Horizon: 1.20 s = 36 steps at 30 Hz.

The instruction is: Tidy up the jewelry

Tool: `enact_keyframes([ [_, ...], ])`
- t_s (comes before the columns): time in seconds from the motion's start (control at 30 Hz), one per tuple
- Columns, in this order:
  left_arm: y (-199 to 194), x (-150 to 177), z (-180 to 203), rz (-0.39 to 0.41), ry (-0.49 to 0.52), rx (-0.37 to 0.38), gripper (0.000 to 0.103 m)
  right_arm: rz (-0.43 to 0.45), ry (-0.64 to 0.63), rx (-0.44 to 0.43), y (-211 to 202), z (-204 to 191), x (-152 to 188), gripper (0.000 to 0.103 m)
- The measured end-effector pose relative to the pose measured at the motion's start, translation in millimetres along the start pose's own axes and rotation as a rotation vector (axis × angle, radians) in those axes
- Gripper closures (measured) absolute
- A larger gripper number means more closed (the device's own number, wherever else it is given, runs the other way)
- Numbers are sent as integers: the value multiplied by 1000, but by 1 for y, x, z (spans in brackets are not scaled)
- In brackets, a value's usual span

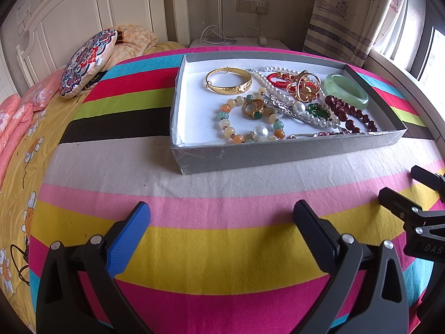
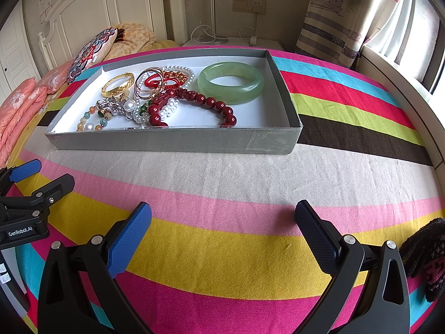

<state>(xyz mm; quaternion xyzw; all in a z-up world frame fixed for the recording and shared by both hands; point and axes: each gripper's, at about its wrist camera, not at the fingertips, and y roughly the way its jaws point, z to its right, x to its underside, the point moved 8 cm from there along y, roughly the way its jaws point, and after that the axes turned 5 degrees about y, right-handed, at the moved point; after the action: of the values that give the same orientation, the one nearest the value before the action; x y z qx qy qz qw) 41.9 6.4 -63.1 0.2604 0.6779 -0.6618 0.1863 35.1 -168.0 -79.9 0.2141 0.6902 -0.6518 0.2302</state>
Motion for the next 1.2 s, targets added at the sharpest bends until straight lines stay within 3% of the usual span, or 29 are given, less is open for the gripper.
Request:
enact_keyframes([
  [1.2,0,0,0,0,0,0,2,0,0,0,0,0,1,4],
])
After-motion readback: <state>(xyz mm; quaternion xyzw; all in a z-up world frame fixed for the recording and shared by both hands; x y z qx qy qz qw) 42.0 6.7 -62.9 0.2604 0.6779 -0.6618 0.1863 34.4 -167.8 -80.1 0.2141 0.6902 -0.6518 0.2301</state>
